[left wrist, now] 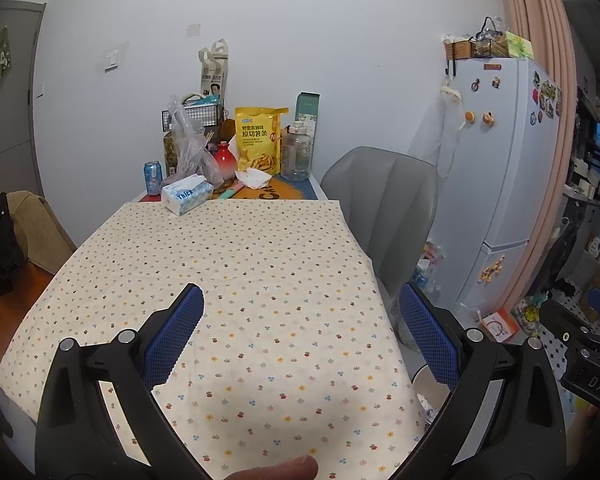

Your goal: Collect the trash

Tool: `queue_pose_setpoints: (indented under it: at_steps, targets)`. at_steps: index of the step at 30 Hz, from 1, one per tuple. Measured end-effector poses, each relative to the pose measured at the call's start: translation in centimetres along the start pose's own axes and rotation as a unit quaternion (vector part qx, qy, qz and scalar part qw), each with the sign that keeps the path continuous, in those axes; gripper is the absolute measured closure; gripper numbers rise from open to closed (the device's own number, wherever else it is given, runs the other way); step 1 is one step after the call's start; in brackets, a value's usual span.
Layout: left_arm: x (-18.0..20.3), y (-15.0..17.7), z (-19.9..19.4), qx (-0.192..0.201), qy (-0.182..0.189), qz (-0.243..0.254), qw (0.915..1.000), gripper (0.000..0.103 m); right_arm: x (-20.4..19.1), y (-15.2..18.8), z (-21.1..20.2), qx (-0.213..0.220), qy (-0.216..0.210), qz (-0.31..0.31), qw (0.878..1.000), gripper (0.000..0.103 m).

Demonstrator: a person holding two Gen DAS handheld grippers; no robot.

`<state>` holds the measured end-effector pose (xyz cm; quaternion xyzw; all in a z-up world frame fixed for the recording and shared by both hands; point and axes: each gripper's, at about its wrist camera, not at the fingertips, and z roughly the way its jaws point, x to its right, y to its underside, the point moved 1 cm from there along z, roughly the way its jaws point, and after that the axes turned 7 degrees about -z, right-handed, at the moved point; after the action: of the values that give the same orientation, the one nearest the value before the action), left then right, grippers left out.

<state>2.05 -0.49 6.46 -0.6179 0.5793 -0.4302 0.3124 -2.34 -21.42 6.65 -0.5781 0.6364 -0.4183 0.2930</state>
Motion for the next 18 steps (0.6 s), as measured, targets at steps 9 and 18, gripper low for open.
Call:
queue_pose_setpoints:
  at_steps: [9, 18]
  targets:
    - [-0.02, 0.15, 0.34, -0.003, -0.003, 0.001, 1.0, 0.006, -0.07, 0.15, -0.11, -0.001, 0.0, -0.001, 1.0, 0.008]
    - [0.03, 0.19, 0.14, 0.009, -0.01, 0.003, 0.9999, 0.006, -0.16, 0.14, -0.12, 0.0, 0.002, -0.003, 1.0, 0.008]
